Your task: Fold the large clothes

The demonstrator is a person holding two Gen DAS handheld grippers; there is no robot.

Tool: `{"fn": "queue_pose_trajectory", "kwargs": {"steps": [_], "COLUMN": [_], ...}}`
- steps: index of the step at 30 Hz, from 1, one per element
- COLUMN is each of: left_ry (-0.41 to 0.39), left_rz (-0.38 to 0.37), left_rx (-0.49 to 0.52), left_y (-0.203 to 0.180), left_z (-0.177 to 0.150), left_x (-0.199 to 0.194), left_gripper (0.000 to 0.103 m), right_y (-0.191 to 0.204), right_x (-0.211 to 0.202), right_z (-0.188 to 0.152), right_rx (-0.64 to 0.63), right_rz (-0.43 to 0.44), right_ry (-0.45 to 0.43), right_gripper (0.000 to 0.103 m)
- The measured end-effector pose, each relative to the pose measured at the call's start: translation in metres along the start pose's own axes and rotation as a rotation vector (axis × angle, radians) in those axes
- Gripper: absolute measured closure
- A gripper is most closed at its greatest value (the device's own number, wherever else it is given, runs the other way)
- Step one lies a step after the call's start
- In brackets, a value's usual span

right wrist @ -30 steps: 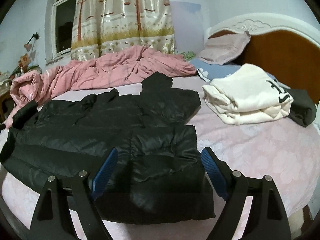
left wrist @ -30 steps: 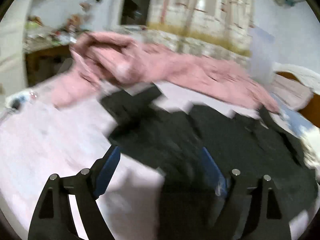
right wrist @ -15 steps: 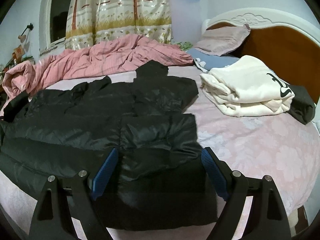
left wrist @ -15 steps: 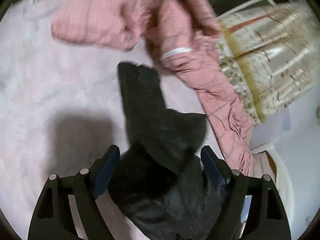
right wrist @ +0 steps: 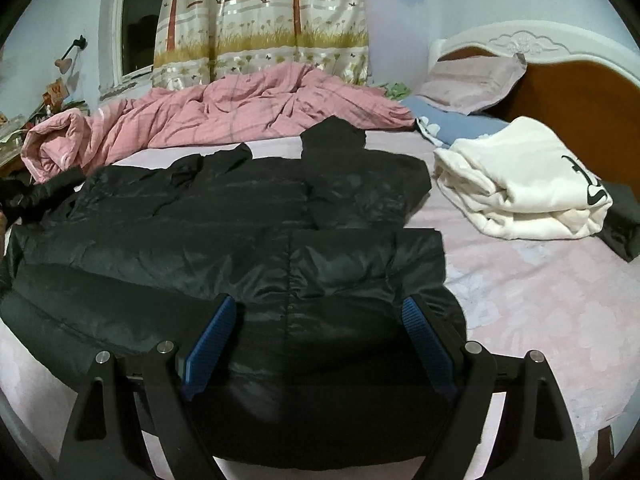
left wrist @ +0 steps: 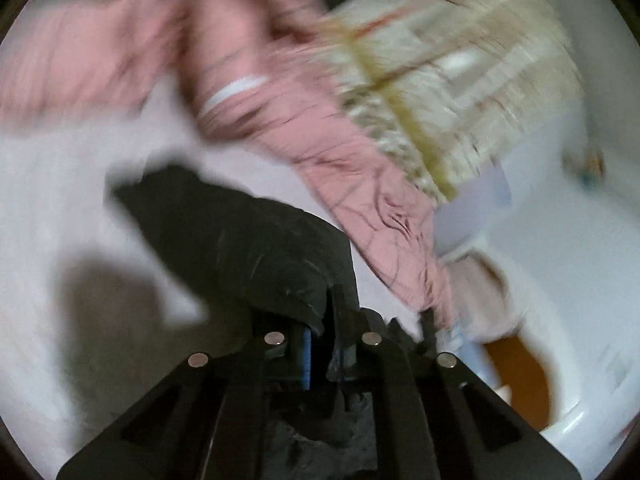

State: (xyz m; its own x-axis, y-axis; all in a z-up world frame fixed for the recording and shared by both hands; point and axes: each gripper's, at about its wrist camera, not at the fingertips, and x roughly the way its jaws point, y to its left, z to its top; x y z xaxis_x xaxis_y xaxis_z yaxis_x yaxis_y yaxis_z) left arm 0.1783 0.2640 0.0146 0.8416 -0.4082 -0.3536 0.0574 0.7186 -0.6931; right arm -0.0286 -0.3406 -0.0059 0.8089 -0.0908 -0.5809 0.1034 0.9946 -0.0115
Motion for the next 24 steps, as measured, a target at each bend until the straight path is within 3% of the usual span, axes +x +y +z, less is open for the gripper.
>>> {"fn": "queue_pose_trajectory", "kwargs": {"steps": [5, 12, 18, 24], "left_ry": [-0.048, 0.029, 0.118, 0.167], "left_rz": [-0.061, -0.116, -0.015, 0.030], "left_rx": [0.295, 0.568, 0.719, 0.742], "left_y": [-0.096, -0.208, -0.233, -0.225], "left_z": [-0.038, -0.144, -0.228, -0.262], "left_x": [-0.034, -0.043, -0.023, -0.010], "left_gripper": [0.097, 0.097, 0.098, 0.086], "right_y": [-0.001, -0.001, 0.002, -0.002], "right_x": [-0.005, -0.012, -0.022, -0.030], "right_z": [0.000, 0.001, 0.000, 0.002], "right_rx": [-0.002, -0.012, -0.021, 0.009], "right_rz": [-0.021, -0.043, -0.058, -0.037], "right_ry": [-0.013, -0.044, -0.069, -0.093], "right_gripper": [0.016, 0.016, 0.016, 0.016]}}
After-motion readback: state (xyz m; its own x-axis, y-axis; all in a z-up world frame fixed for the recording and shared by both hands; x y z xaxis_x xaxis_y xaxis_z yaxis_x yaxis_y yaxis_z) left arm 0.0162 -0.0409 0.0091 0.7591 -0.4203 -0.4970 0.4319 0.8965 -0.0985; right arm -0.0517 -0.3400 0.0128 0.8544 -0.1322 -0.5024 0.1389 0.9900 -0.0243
